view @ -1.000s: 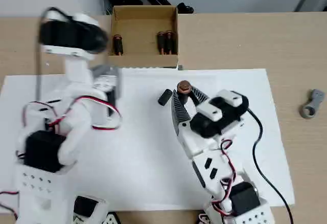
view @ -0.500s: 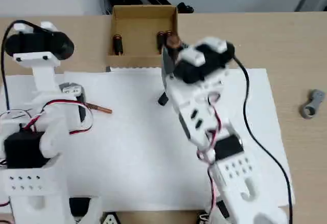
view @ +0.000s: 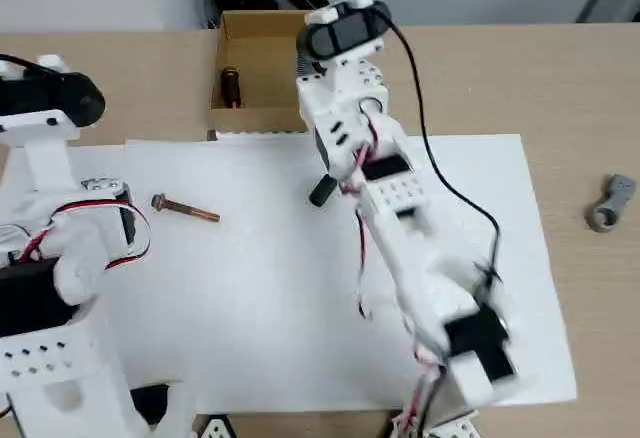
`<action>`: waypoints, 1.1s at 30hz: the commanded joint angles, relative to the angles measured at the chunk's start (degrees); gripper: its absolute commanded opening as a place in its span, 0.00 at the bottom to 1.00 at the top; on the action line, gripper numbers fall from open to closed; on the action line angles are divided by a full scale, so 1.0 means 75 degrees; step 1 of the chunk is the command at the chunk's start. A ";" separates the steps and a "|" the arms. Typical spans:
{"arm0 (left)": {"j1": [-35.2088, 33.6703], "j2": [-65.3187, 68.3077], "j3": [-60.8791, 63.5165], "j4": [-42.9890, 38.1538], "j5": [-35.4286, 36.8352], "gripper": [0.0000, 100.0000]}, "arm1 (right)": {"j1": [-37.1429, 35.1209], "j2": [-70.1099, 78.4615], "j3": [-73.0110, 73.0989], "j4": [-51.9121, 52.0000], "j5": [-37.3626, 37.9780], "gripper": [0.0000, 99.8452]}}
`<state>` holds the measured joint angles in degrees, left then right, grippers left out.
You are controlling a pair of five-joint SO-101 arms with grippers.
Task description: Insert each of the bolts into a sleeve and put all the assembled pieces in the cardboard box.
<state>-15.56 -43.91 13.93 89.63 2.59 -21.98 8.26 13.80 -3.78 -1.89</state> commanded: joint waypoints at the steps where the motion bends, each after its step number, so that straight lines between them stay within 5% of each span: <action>1: -0.0035 -0.0094 -0.0299 0.0035 -0.0035 0.01 | 0.0217 0.1307 -0.1911 -0.0217 0.0035 0.00; 11: -0.0012 -0.0094 -0.0299 0.0035 -0.0035 0.01 | 0.0393 0.4847 -0.5134 -0.0182 0.0035 0.00; 21: 0.0023 -0.0094 -0.0287 0.0035 0.0000 0.01 | 0.0358 0.5878 -0.5451 0.0076 0.0035 0.01; 28: 0.0035 -0.0023 -0.0287 0.0035 0.0012 0.01 | 0.0311 0.5914 -0.5451 0.0686 -0.0891 0.22; 33: 0.0035 0.0070 -0.0064 0.0246 0.0035 0.01 | 0.0264 0.5773 -0.5451 0.0686 -0.0985 0.25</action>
<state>-15.56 -43.91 13.93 90.51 2.59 -20.04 52.75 -25.67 0.97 -8.31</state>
